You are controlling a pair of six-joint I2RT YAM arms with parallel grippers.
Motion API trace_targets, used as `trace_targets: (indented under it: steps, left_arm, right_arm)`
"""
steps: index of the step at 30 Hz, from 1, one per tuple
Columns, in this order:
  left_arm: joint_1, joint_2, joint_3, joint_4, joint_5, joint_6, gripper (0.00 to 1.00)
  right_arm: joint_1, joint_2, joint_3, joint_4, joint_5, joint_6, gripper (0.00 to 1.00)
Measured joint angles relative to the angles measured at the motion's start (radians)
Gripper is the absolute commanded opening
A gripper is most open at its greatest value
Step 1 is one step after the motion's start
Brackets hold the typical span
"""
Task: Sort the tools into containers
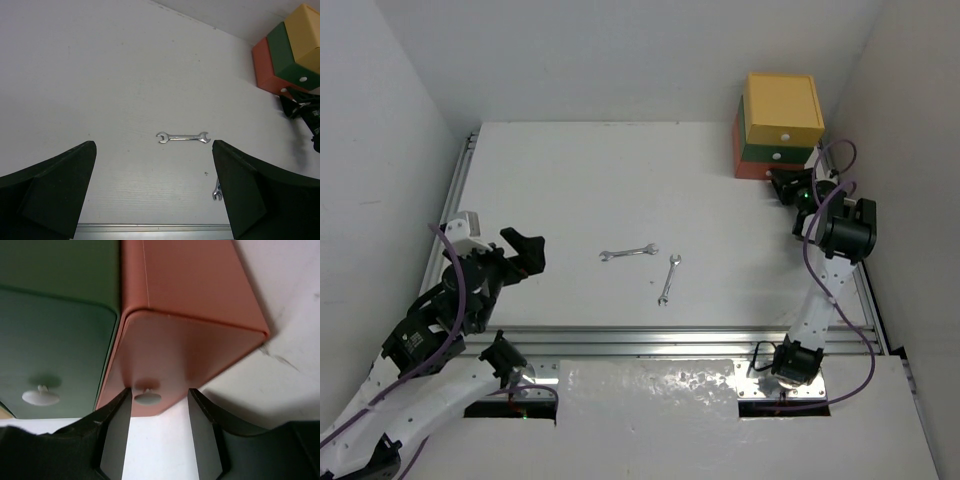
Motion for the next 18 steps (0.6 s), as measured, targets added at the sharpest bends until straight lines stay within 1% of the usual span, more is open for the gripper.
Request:
trace_targets:
  steps: [4, 11, 13, 14, 17, 18]
  left_arm:
    - [0.0, 0.01, 0.0, 0.002, 0.003, 0.005, 1.0]
    - [0.0, 0.02, -0.001, 0.006, 0.008, 0.009, 1.0]
    - [0.0, 0.024, -0.001, 0.006, 0.01, 0.009, 1.0]
    - [0.0, 0.026, -0.001, 0.006, 0.01, 0.01, 1.0]
    - [0.0, 0.033, -0.001, 0.006, 0.011, 0.011, 1.0]
    - [0.0, 0.034, -0.001, 0.006, 0.011, 0.011, 1.0]
  right_arm:
    - [0.0, 0.045, 0.066, -0.004, -0.046, 0.023, 0.49]
    - [-0.001, 0.079, 0.113, 0.001, -0.096, 0.054, 0.44]
    - [-0.001, 0.085, 0.117, 0.005, -0.103, 0.064, 0.4]
    - [-0.001, 0.085, 0.117, 0.005, -0.105, 0.07, 0.4]
    - [-0.001, 0.086, 0.122, 0.006, -0.113, 0.079, 0.33]
    - [-0.001, 0.087, 0.127, 0.008, -0.117, 0.082, 0.28]
